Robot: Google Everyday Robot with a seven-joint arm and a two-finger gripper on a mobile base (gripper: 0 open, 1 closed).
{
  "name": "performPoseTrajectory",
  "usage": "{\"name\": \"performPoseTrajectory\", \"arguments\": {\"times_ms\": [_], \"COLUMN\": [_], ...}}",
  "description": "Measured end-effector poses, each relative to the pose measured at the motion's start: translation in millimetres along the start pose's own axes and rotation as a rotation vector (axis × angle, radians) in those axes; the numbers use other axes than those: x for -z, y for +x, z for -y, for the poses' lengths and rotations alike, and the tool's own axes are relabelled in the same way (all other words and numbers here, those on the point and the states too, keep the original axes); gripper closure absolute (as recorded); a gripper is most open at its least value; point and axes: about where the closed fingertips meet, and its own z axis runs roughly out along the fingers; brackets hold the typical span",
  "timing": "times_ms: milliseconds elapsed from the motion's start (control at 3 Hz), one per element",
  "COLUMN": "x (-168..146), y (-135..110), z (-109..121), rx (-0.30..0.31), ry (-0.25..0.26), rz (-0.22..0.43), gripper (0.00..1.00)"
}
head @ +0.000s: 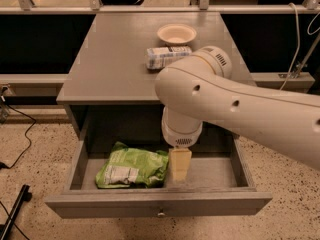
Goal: Pick green rice chip bag from top drawer and place on counter
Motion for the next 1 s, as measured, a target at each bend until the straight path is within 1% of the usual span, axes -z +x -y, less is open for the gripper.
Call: {"name": "performPoseTrajectory", "arguments": {"times_ms": [333,667,1000], "x": [-35.4,-57.6,-76.5], "y": [-16.0,-30.0,-43.5], "z": [18.5,30.6,35.7], "rx": [0.027,0.042,0.047], "ry": [-0.016,-0.022,-0.033], "rz": [-0.028,-0.010,0.034], "gripper": [0.11,0.09,0.10]}}
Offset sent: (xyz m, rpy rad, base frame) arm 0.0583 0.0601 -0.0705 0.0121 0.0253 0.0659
